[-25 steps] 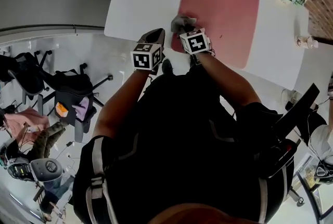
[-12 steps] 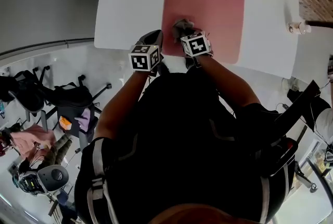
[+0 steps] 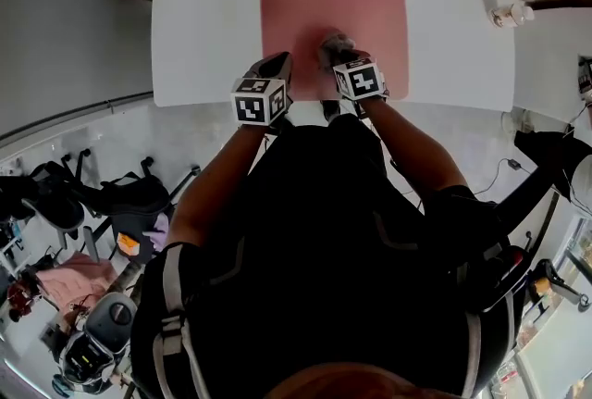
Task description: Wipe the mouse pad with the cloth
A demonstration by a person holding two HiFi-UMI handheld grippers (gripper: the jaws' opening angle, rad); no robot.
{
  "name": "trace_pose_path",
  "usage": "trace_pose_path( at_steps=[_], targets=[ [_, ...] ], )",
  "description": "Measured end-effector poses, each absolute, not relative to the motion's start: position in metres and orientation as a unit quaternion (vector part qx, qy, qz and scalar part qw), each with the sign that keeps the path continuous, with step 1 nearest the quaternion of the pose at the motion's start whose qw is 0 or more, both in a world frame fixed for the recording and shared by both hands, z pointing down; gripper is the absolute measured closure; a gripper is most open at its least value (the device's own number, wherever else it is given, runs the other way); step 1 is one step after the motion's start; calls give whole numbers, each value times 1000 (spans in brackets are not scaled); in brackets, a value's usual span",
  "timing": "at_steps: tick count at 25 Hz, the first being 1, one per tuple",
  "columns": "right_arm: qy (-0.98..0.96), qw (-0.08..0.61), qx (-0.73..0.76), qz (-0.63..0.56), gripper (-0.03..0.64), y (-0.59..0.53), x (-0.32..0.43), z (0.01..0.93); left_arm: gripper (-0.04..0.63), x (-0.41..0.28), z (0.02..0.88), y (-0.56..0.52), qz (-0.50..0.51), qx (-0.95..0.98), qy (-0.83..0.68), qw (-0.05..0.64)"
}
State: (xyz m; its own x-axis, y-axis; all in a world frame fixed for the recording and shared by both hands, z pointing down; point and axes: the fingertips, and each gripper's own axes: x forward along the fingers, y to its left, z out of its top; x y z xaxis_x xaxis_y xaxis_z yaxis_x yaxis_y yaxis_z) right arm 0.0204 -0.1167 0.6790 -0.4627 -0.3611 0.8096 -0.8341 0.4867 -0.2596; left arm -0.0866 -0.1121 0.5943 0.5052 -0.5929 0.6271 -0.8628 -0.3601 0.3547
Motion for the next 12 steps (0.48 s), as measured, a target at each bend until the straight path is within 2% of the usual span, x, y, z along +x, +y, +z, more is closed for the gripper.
trace_pose_path(
  at_steps=[12],
  targets=[
    [-747, 341, 463, 335, 583, -127, 100, 676, 595, -52, 586, -125, 214, 828, -413, 313]
  ],
)
